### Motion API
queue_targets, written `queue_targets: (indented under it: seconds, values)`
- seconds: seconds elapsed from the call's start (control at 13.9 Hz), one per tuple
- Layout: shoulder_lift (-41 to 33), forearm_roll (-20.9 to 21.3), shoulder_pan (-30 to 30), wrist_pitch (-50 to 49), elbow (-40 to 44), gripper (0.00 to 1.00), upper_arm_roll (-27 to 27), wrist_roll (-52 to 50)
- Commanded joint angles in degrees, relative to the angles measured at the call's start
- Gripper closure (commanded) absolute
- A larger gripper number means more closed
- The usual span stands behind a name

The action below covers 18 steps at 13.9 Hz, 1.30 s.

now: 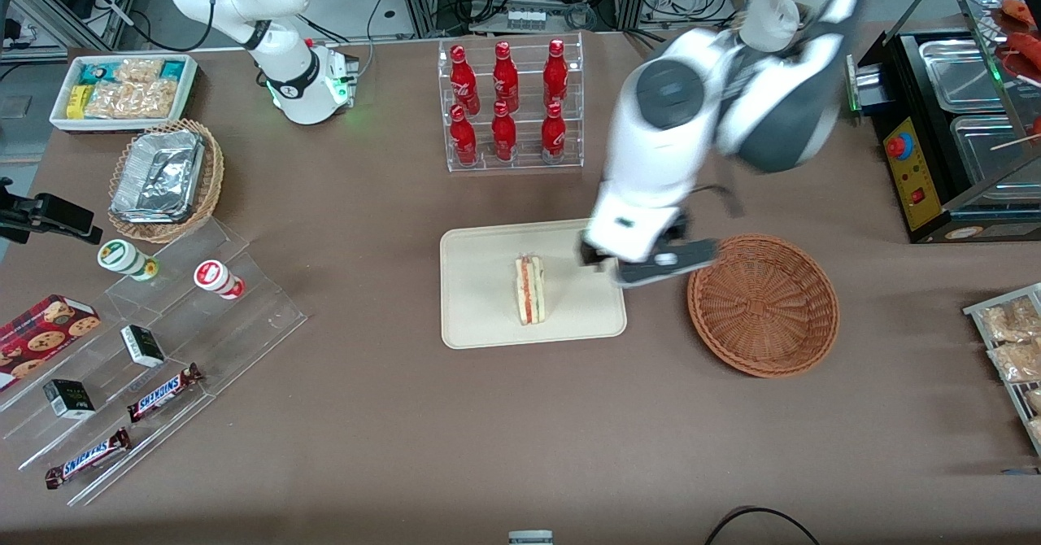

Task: Place sandwich from basket to tray
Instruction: 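Open the left gripper and raise it away from the sandwich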

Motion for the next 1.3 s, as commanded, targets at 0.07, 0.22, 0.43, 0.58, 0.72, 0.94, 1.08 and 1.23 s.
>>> queue_targets:
  seconds: [0.07,0.22,0.43,0.58,0.72,0.94,1.08,1.23]
  values:
    - [-6.5,-3.7,9.2,-6.3,-2.2,0.00,-0.5,12.8]
    - [-8.5,-3.8,13.1,-9.0,-2.3,0.00,-0.6,19.0]
    - [-11.5,-4.1,18.2,-13.3,-2.7,0.00,-0.5,28.7]
    - [-13.5,-5.1,21.5,-15.0,-3.4,0.00,-0.5,34.2]
    - [-17.0,-5.1,23.0,-14.9,-7.1,0.00,-0.4,38.7]
    - [-20.5,-6.0,23.3,-15.1,-10.2,0.00,3.0,44.7]
    - [-20.5,-6.9,21.2,-15.0,-9.5,0.00,5.8,44.8]
    - [-19.6,-6.3,19.9,-14.7,-7.7,0.00,6.5,44.6]
